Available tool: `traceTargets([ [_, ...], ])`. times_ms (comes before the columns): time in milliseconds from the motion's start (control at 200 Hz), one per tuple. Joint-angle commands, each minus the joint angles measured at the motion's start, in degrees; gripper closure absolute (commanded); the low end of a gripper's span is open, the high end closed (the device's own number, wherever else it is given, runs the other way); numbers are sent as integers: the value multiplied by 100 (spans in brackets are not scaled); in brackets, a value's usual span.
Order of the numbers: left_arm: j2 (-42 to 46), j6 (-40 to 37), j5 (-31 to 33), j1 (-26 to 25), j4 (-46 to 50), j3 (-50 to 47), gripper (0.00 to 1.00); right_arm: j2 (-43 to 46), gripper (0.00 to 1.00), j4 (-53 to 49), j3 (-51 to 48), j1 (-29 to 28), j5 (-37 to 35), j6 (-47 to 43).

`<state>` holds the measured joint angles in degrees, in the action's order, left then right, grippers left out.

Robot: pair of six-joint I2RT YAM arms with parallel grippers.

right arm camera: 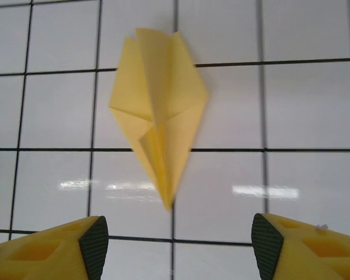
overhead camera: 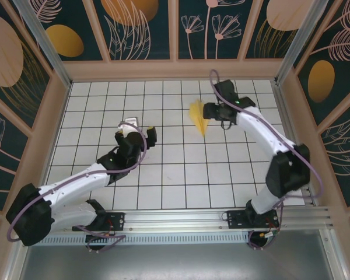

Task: Fold a paper plane with a square sheet of paper (fold left side to right side)
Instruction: Reset both arms

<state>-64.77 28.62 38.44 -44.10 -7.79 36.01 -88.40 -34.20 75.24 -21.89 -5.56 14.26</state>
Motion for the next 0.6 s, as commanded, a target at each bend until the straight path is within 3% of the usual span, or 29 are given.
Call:
traceTargets([
  [0,281,-951,1064,93,-886,-323,2,948,22,1391,-1295,690,90,191],
  [135,321,-2185,1368,387,-2374,-858,2,2061,5,3133,-3028,1784,527,378],
  [295,123,-2253,589,1352,-2938,-1182,1,2338,4,4732,-4370,2938,1012,406],
  [480,-317,-2427,162,2212,-3725,-1578,1,2080,2,7082,-5485,3024,331,-353],
  [596,-368,-2506,-222,2570,-4514,-1889,1,1553,2,8173,-5752,2991,351,-594],
])
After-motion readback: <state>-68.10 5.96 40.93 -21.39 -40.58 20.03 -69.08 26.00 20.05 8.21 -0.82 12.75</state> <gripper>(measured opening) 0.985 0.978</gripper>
